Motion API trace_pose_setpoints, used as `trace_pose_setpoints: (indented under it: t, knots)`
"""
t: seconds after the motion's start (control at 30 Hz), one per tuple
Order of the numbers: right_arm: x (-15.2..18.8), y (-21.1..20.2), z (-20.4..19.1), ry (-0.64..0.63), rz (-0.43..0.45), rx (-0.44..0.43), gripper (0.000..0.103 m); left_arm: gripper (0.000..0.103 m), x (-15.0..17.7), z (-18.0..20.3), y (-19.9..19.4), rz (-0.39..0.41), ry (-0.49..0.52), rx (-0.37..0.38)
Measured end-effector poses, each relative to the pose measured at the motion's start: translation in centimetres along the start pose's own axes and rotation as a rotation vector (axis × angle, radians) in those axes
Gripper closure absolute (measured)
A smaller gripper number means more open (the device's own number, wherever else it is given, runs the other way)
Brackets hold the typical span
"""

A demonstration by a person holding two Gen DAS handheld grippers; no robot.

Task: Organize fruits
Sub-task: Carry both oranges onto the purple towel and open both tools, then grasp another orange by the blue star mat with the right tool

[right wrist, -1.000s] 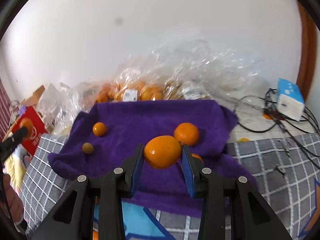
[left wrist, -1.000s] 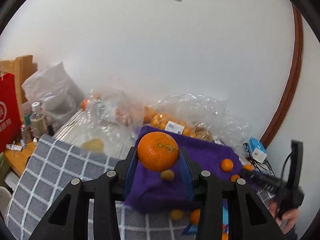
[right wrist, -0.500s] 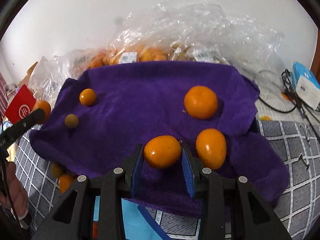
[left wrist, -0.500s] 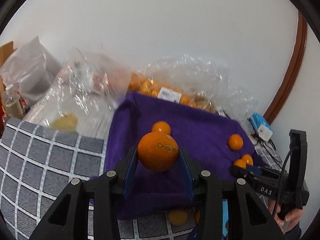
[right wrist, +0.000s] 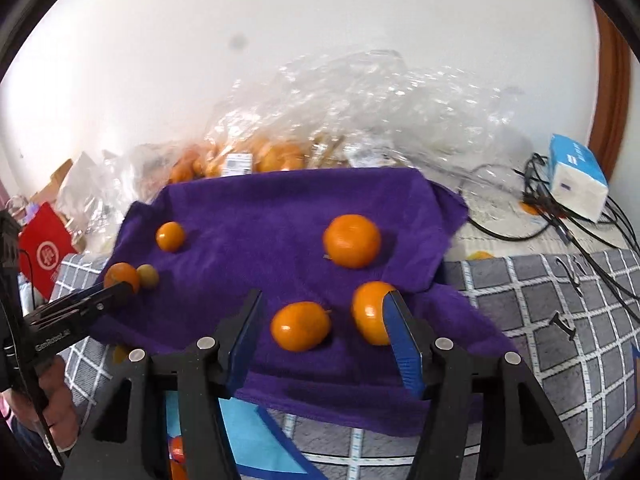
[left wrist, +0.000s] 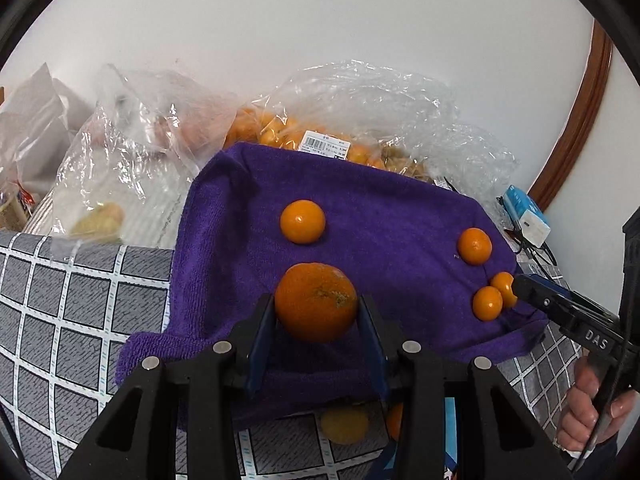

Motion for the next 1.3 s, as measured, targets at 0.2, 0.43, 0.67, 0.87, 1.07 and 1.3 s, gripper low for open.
trace_pose_setpoints:
  t: [0.2,0.43,0.67,0.87,1.07,1.3]
  knots:
    - [-0.1,-0.2,0.4,0.01,0.016,0.006,0.043,0.063,0.0,0.2,0.1,0.003,0.012,0.005]
    - [0.5,-0.7,-0.9,-0.037,0.037,0.02,0.043,0.054,-0.3,0.3,-1.3,0.048,0.003,0.03]
    - [0.5,-2.5,-2.9,-0.103,0.095,0.008,0.054,0.052,-0.8,0.2,-3.7,0.161,0.013,0.025]
    - [2.1,-4.2,-4.2,-0.131,0.011,-0.02,0.062,0.052,-1.1,-0.5,-4.4,0.188,-0.005,0.0]
    - [7.2,-6.7,-6.1,-0.127,-0.018,-0.057,0.053,0.048,-1.3,-0.4,-6.1,0.221,0.017,0.016]
    - [11.9,-6.4,-8.8,-0.183,-0.087,-0.077,0.051,0.048,-0.9,0.0,-7.5,0.152,0.03,-0.034]
Point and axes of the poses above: each gripper's, at about its wrist camera, not at the fingertips, and y roughly the way its jaws point, z to its right, x to its underside, the point moved 2 cm from there along y, roughly the way its jaws point, and after that the axes turned 7 degrees about y, right-handed, at the moved point
